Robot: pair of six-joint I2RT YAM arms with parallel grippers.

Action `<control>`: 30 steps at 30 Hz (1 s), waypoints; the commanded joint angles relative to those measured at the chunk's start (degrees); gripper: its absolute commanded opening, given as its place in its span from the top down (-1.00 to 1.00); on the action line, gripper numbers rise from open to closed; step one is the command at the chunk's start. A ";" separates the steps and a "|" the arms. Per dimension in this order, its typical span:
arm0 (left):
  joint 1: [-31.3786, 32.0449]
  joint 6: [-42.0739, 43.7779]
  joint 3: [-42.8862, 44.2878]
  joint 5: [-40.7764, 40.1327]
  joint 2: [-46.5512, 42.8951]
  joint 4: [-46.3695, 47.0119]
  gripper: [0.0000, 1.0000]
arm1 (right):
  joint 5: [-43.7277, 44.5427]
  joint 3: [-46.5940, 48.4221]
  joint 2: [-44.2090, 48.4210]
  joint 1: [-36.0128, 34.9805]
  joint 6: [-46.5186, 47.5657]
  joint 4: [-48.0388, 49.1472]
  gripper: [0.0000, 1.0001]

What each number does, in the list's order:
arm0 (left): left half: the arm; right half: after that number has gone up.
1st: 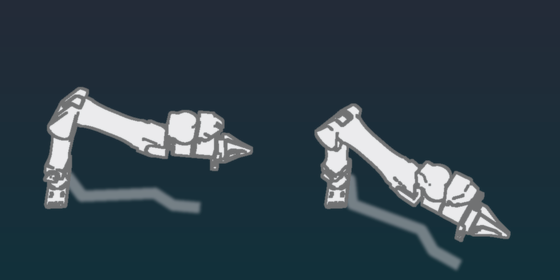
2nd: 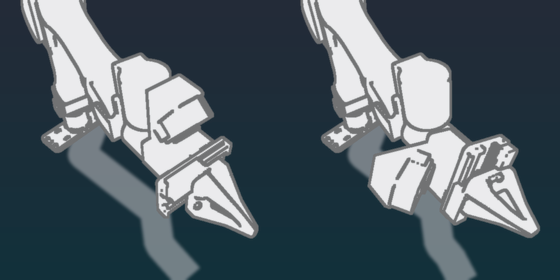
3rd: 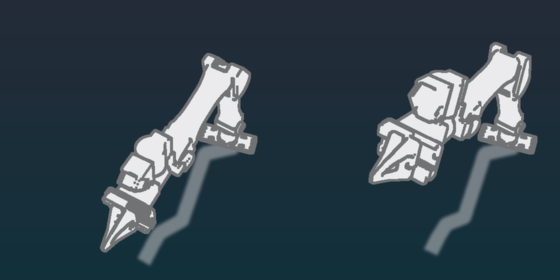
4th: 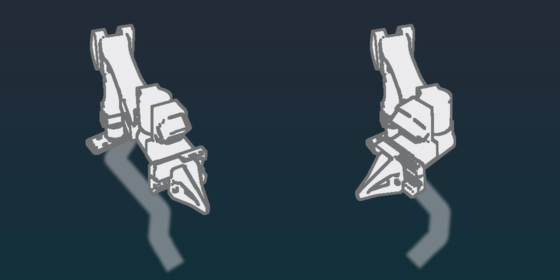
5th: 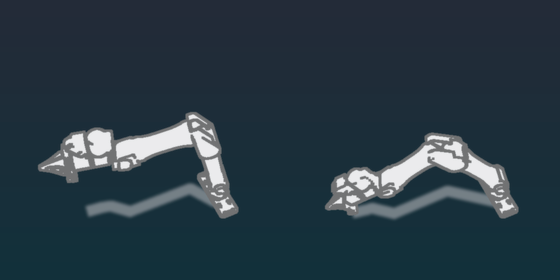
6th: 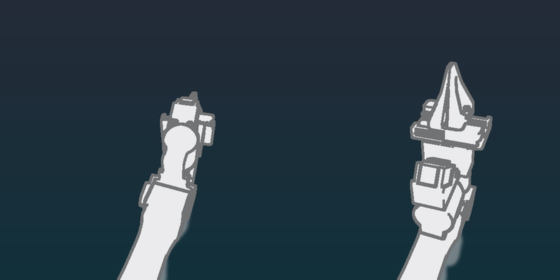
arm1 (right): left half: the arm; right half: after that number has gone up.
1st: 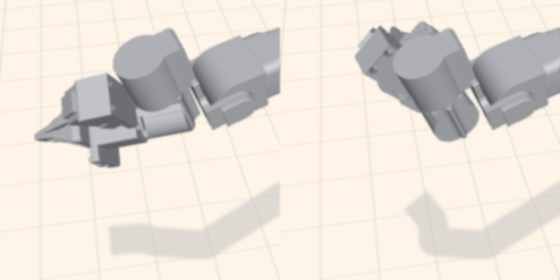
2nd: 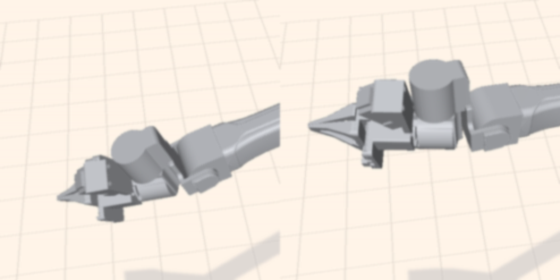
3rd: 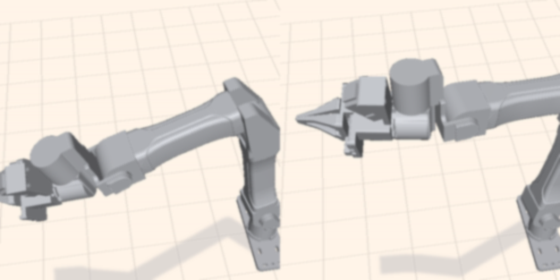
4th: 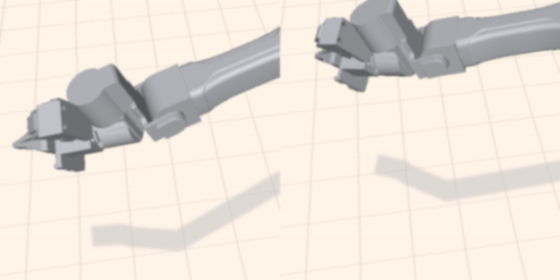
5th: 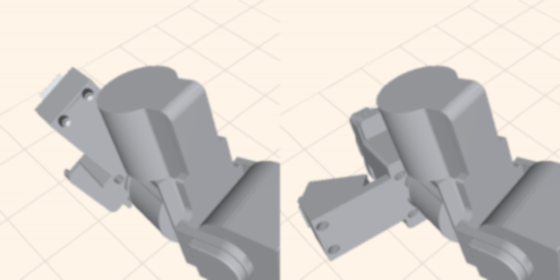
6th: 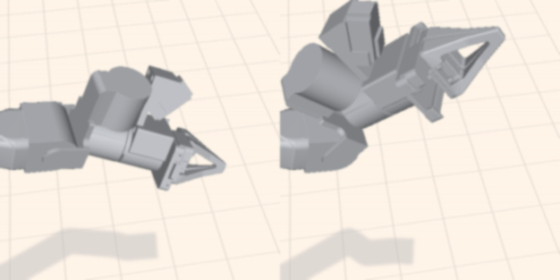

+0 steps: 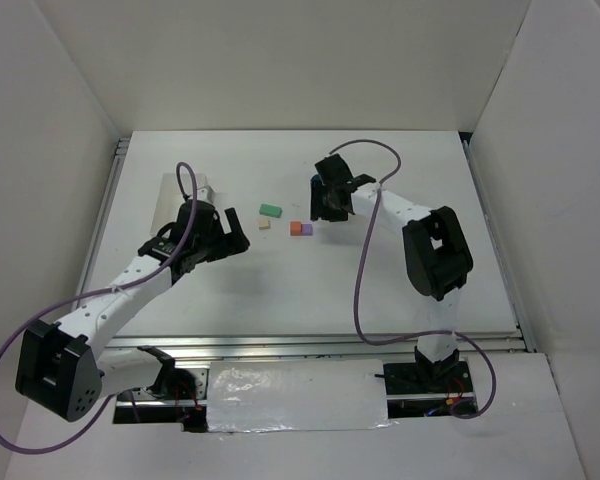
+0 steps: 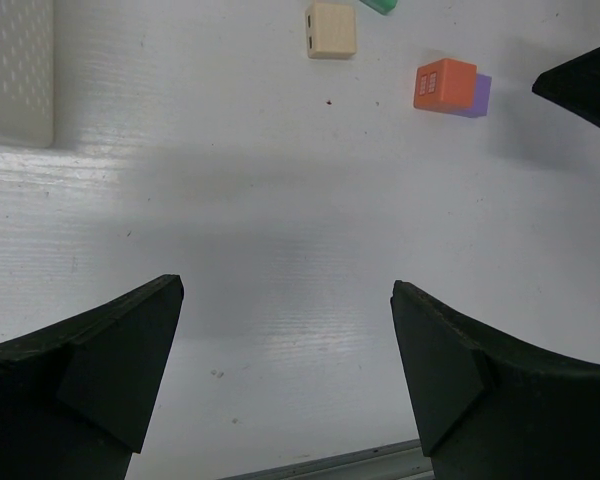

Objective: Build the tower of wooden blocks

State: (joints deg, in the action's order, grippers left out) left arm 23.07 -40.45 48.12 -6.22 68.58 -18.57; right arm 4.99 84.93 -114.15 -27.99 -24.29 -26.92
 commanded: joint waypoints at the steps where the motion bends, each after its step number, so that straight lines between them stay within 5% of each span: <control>1: 0.05 1.16 1.37 -1.78 -3.44 -0.67 -0.99 | 1.51 3.05 6.30 -0.92 1.18 -1.38 -0.18; 3: 0.05 0.90 0.67 -2.57 -5.55 -1.38 -0.98 | 1.51 4.01 6.74 -2.77 1.88 -1.90 -0.32; 7: -1.09 -0.16 -0.22 -5.02 -9.16 -3.84 -0.99 | 2.21 10.76 4.38 -7.42 3.02 -4.19 -0.99; 18: -5.75 -8.24 -3.91 -7.41 -16.10 -11.75 -0.99 | 8.27 41.60 -17.06 -15.34 -1.63 -16.05 -0.99; 26: -5.93 -7.37 -5.31 -4.60 -18.39 -10.26 -0.98 | 8.19 44.98 -24.54 -15.52 -4.36 -15.62 -0.99; 30: -5.93 -6.32 -5.84 -2.05 -18.22 -8.60 -0.98 | 7.49 46.03 -26.82 -15.52 -4.27 -15.71 -0.74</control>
State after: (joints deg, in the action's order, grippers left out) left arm 17.37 -46.87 42.72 -10.76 50.85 -29.71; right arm 11.79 127.55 -140.40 -43.35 -27.64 -41.78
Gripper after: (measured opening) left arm 0.993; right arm 0.894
